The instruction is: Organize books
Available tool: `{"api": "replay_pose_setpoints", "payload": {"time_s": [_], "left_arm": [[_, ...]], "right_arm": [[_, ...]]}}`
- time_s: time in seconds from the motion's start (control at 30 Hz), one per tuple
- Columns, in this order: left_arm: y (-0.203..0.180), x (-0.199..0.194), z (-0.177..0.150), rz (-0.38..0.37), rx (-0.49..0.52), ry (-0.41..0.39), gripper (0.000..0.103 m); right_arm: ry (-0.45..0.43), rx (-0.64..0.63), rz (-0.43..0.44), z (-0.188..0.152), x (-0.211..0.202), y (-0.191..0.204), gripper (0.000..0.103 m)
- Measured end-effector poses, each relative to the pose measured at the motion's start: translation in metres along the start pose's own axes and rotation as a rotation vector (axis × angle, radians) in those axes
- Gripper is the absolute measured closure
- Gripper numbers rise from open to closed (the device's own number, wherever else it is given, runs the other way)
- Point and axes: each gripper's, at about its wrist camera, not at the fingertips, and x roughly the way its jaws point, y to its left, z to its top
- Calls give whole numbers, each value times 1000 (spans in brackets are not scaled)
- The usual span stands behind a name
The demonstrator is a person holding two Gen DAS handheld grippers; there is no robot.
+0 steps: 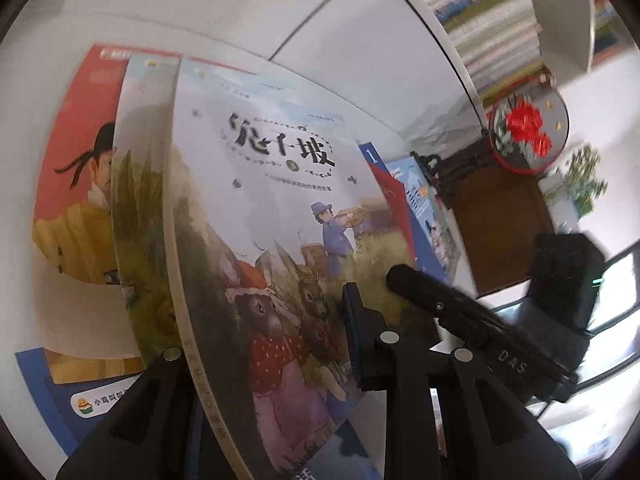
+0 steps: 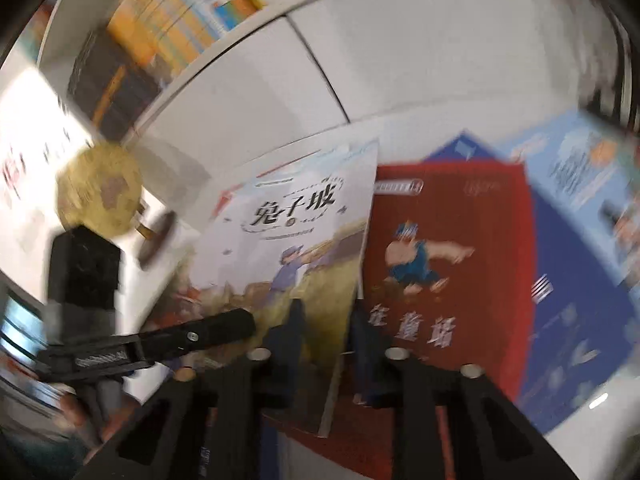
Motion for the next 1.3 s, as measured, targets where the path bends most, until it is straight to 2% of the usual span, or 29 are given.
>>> {"api": "replay_pose_setpoints", "payload": {"time_s": [0.13, 0.33, 0.47, 0.7, 0.93, 1.03, 1.3], "left_arm": [[-21, 0, -9, 88, 114, -24, 81], [-49, -7, -23, 106, 220, -68, 81], [-73, -9, -34, 114, 271, -97, 81], [-112, -6, -62, 100, 319, -109, 81], [-167, -1, -92, 52, 386, -108, 81], [-198, 5, -110, 31, 413, -103, 81], [-269, 40, -160, -24, 409, -82, 81]], "right_arm": [[-20, -139, -111, -6, -9, 19, 83], [-60, -137, -101, -15, -36, 10, 83], [-89, -182, -134, -24, -57, 16, 83], [-117, -180, -161, -48, -102, -2, 83], [-152, -153, -211, -76, -168, -32, 83], [-157, -137, -236, -90, -197, -50, 83], [-145, -100, -302, -133, -268, -106, 83]]}}
